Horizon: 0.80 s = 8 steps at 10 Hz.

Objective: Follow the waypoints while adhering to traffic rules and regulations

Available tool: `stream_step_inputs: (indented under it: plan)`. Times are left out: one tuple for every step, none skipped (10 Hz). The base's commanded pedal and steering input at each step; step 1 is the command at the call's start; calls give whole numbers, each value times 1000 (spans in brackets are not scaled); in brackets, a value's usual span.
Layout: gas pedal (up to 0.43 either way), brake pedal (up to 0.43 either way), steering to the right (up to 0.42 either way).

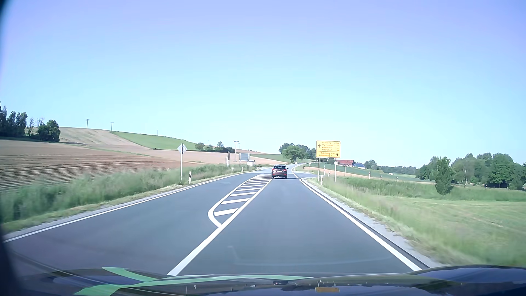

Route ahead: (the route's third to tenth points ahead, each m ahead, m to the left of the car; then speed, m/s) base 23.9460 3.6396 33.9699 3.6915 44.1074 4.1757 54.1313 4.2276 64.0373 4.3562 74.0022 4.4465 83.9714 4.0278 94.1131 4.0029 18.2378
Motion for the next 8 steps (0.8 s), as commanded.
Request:
stream_step_inputs:
  plan:
    - [228,0,-4]
    - [228,0,-2]
    - [228,0,0]
    - [209,0,1]
    - [157,0,2]
    - [150,0,2]
    - [130,0,2]
    - [130,0,2]
